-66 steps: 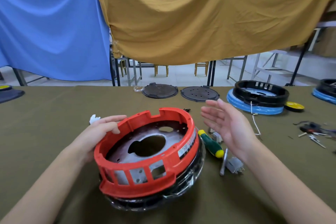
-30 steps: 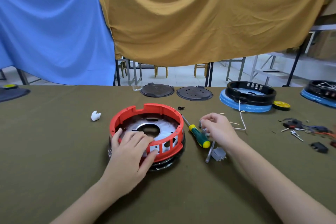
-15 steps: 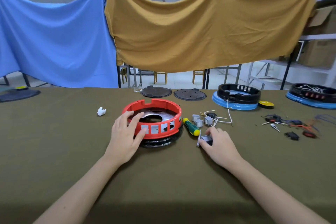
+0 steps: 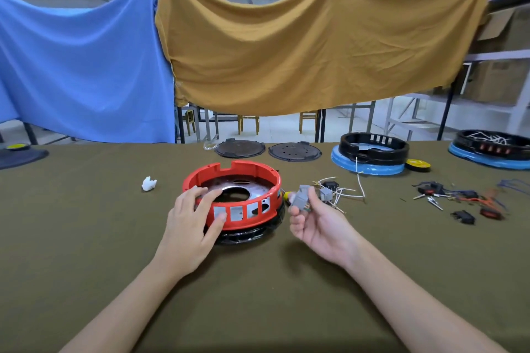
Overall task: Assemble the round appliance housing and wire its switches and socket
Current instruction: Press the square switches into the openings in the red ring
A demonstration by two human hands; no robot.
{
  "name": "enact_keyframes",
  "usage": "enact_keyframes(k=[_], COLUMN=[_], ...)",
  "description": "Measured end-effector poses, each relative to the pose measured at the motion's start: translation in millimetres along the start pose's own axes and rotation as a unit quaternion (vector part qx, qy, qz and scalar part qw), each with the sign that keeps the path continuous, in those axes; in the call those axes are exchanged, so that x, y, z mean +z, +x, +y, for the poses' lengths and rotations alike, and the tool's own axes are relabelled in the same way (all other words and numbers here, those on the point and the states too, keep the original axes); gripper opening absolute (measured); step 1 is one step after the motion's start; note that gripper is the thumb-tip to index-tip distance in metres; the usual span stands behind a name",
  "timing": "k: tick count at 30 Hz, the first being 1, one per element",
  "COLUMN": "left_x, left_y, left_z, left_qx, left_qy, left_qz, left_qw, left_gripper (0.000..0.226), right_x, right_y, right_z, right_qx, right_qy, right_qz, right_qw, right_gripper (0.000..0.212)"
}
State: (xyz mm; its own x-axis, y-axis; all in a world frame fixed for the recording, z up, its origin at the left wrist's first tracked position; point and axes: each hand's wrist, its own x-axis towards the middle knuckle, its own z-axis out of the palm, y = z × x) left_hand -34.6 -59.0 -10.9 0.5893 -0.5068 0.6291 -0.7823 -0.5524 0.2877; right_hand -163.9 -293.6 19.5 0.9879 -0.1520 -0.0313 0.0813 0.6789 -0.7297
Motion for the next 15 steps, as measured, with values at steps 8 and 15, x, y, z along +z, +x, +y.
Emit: enact_keyframes(k=[8, 15], left_x=[10.7, 19.2], left_y=[7.6, 6.2], left_z=[54.7, 70.6], left_qx=[0.196, 0.153], left_qy=[0.008, -0.055], left_qz=[0.066, 0.095], left_qw=[0.978, 0.982], left_gripper=[0.039, 0.036], right_x=[-6.0, -5.1], right_y=[1.0, -0.1], right_z=[3.1, 13.2], right_qx=[-0.014, -0.033], right_qy=[-0.057, -0.077], right_qz=[-0.100, -0.143], right_qw=[0.993, 0.986], right_gripper=[0.033, 0.044])
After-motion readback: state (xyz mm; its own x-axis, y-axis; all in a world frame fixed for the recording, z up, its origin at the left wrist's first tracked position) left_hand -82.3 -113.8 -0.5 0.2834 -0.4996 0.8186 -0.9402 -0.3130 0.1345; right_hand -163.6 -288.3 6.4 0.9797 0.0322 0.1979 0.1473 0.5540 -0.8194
